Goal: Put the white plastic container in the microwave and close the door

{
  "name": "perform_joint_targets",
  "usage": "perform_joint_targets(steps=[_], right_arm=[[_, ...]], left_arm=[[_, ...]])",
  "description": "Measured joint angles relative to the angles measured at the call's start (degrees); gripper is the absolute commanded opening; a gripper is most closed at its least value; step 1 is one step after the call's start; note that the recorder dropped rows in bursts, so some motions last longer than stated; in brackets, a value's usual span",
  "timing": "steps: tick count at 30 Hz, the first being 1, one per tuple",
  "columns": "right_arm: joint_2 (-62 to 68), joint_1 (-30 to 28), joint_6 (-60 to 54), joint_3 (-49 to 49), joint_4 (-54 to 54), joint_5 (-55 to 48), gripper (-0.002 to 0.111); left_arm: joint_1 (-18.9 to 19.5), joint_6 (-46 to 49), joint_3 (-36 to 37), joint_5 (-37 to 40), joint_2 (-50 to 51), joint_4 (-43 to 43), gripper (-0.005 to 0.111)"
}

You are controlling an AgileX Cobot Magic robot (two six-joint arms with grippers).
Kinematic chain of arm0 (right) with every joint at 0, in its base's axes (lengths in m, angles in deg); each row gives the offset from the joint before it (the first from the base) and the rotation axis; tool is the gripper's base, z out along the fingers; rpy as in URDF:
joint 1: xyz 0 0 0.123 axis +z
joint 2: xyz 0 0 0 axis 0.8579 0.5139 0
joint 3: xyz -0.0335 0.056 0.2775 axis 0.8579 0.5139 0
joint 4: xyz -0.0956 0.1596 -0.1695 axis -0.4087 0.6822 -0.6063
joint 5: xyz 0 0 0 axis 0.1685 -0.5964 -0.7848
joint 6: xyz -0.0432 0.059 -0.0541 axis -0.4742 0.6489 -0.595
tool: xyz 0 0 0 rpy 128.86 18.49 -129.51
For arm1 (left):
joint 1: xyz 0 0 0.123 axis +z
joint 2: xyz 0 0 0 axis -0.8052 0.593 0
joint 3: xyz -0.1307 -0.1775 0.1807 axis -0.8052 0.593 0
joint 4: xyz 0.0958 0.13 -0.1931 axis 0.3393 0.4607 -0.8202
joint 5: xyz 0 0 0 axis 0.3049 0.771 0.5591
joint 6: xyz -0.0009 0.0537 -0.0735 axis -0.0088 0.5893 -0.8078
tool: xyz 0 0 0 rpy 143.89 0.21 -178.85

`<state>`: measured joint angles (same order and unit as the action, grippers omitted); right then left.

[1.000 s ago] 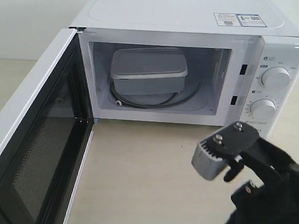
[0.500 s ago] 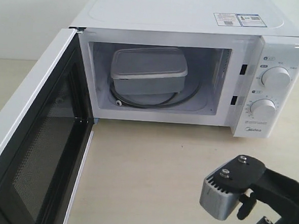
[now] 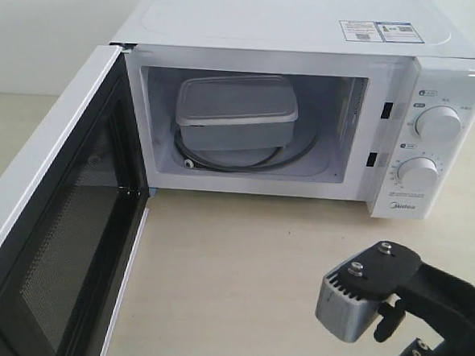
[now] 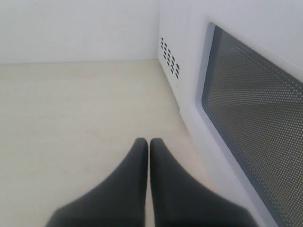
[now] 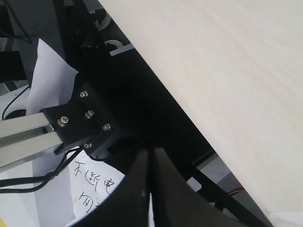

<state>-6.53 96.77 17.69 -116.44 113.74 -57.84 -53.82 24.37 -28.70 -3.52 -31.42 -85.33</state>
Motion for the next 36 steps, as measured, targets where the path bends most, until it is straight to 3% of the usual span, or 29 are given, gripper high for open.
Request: perform_joint_targets(steps=[16,23,28,32,36], right_arm=[[-0.6,0.0,-1.4,0.0,-1.4,0.0,0.000],[-9.3,0.0,-4.2,0.1,-3.0,1.4,0.000],[-22.1,-0.5,-10.3,1.1,-3.3,16.5,0.000],[-32.8,-4.0,-9.4,3.9,-3.2,30.8,0.000],[-41.9,-9.7,-8.3,7.0,-3.0,35.1,0.000]], left_arm=[[0.0,0.0,0.0,0.0,0.0,0.0,0.004],[0.0,0.0,0.0,0.0,0.0,0.0,0.004],[0.0,0.0,0.0,0.0,0.0,0.0,0.004],[0.0,0.0,0.0,0.0,0.0,0.0,0.004],[0.0,0.0,0.0,0.0,0.0,0.0,0.004]])
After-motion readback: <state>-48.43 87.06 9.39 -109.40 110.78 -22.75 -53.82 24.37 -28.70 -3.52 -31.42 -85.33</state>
